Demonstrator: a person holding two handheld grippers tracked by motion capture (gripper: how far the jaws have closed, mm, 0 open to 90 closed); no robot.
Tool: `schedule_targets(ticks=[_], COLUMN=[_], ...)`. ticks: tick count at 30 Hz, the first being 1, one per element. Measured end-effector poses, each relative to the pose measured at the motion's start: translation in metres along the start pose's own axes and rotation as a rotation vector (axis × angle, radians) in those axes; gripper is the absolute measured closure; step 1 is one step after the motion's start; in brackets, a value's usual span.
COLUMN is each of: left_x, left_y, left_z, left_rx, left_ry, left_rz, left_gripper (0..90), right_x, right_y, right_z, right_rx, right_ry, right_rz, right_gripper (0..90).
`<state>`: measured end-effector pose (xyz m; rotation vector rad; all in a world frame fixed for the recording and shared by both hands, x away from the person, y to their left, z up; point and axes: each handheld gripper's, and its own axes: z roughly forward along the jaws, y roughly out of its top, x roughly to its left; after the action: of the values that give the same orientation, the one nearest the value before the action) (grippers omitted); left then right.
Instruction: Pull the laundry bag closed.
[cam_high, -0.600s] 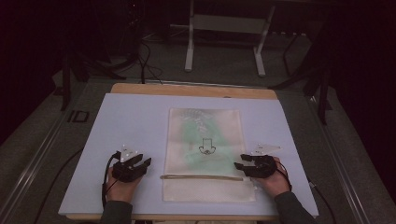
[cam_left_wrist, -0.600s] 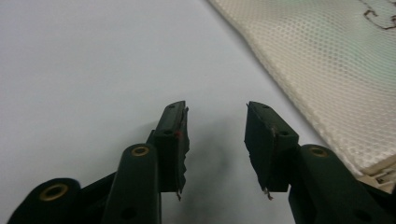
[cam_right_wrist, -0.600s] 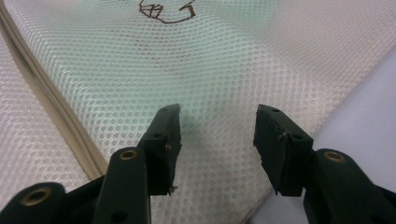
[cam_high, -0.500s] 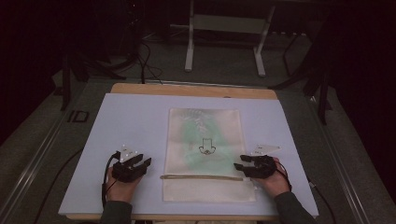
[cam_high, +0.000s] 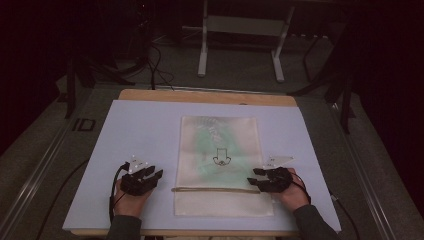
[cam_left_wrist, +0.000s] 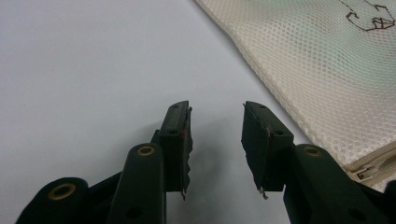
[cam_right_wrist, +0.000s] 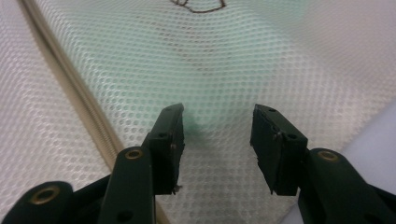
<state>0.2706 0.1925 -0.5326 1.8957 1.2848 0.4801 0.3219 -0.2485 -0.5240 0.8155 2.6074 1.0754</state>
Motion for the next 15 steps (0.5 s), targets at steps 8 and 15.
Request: schedule_targets(ticks=[8, 15], left_x=[0.0, -0.001], left_y=[0.0, 0.0], left_z=[0.0, 0.0], left_rx=[-0.004, -0.001], left_ry=[-0.001, -0.007], left_rz=[0.007, 0.009], left_gripper=[60.5, 60.5], right_x=[0.005, 0.01], right_y=[0.009, 0.021], right_z=[0.002, 0.005], right_rx=[0.044, 0.091], right_ry=[0.01, 0.029], right_rz=[-0.049, -0.088], right_gripper=[55.5, 56.3])
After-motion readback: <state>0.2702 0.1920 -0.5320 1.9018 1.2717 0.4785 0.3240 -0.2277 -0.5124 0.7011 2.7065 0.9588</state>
